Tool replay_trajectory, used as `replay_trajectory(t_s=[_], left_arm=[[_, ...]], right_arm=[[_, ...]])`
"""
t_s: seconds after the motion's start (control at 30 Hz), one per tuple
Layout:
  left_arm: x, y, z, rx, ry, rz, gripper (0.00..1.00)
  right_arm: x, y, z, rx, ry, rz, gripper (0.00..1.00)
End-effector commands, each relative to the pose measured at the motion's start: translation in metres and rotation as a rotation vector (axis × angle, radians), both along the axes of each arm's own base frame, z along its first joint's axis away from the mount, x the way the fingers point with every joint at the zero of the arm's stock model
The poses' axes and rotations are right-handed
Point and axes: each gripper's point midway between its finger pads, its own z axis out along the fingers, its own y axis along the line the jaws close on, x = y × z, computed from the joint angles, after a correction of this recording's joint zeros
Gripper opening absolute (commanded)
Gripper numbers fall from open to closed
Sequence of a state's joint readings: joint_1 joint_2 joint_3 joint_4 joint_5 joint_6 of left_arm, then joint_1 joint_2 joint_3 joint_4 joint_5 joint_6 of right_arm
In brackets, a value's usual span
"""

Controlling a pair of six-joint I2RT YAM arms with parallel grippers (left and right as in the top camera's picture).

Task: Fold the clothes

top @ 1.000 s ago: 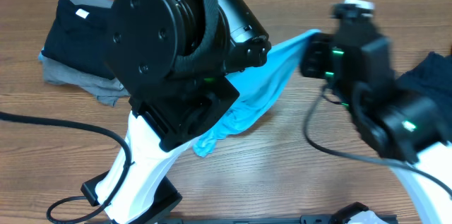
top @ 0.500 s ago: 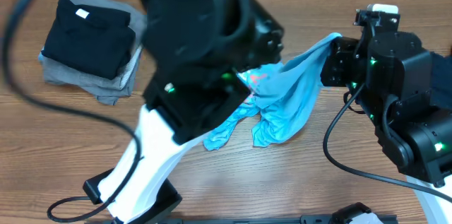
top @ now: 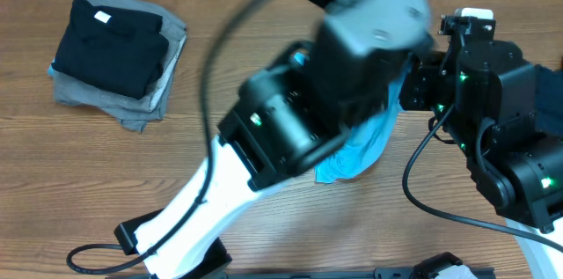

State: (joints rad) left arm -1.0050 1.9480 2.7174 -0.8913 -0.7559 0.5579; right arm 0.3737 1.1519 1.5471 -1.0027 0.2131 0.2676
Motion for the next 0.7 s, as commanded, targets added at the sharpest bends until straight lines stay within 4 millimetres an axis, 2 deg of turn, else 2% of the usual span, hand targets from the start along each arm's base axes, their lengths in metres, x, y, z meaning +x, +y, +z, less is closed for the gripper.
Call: replay_trajectory(t_s=[0.0,0.1,0.17,0.23,0.37,0.4,0.43,0.57,0.67], left_arm=[[-0.016,-0.014,-0.028,-0.108,0.201,-0.21,0.63],[0.003,0.014,-0.08,-0.181,0.465,-0.176,0.77],[0.018,0.034,-0.112,-0.245,0.645,-0.173,1.0],[0.036,0.058,-0.133,-0.299,0.751,-0.128,1.0],[0.069,0.098,-0.159,-0.372,0.849,-0.041,1.0],[0.074,0.105,-0.165,-0.374,0.862,-0.019,1.0],[0.08,0.11,-0.179,-0.373,0.904,0.002,0.98],[0.097,0.11,-0.234,-0.332,1.038,0.064,0.96],[0.115,0.099,-0.288,-0.303,1.148,0.089,0.95]], right_arm=[[-0.001,-0.002,0.006,0.014,-0.017,-0.01,0.04],[-0.002,-0.002,0.004,0.02,-0.007,-0.016,0.04],[-0.003,-0.003,0.001,0.031,0.007,-0.027,0.04],[-0.005,-0.006,-0.003,0.024,0.024,-0.041,0.04],[-0.014,-0.024,-0.017,-0.004,0.084,-0.141,0.04],[-0.016,-0.028,-0.019,-0.021,0.096,-0.156,0.04],[-0.018,-0.031,-0.022,-0.033,0.106,-0.164,0.04],[-0.023,-0.033,-0.017,-0.032,0.091,-0.166,0.04],[-0.027,-0.035,-0.01,-0.023,0.066,-0.168,0.04]])
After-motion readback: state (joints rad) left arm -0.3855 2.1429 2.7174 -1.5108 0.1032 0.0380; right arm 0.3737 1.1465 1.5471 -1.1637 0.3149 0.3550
